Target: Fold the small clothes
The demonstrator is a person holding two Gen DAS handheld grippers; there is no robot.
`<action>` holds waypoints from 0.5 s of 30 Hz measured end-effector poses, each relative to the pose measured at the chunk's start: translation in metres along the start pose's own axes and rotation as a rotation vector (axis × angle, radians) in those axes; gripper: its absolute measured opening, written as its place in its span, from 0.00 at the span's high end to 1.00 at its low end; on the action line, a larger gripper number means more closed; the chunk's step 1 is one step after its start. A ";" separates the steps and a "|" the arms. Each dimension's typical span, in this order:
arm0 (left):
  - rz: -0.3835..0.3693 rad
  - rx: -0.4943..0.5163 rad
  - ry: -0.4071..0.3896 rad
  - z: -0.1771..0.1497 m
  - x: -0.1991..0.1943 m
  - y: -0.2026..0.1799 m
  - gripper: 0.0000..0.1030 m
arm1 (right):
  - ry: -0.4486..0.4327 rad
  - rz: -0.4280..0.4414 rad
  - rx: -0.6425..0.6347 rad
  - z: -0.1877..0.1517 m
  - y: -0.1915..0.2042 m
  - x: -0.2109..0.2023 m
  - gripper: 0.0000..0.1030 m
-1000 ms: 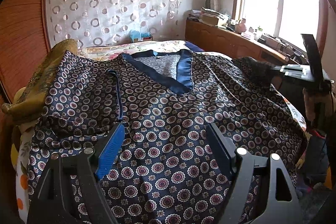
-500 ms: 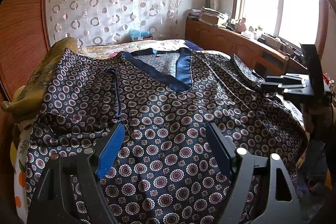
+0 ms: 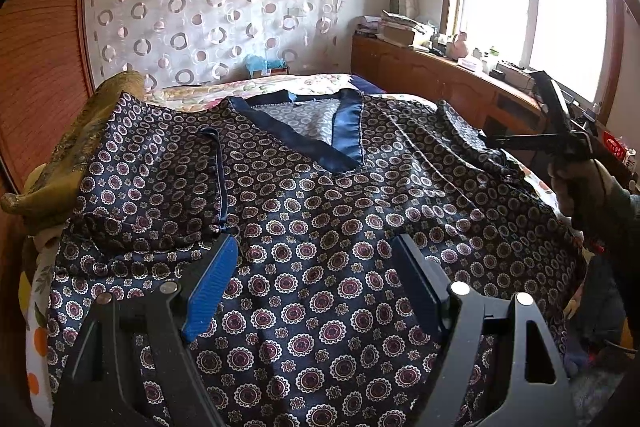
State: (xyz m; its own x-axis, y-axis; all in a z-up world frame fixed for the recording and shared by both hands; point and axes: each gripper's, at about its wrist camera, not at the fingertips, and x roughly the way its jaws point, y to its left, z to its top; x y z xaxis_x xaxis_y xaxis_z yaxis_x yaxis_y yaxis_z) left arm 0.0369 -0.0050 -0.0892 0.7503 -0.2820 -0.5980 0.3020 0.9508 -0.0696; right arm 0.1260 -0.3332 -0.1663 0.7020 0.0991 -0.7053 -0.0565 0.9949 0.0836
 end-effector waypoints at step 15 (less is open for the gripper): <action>0.002 -0.006 0.007 -0.003 0.003 0.001 0.22 | 0.012 0.070 -0.113 0.042 0.029 0.008 0.96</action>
State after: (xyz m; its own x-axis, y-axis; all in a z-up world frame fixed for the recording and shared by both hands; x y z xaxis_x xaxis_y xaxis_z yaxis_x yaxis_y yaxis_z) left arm 0.0379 -0.0043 -0.0935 0.7466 -0.2795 -0.6037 0.2974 0.9520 -0.0730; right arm 0.1597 -0.3042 -0.1399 0.6852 0.1677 -0.7088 -0.1853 0.9813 0.0531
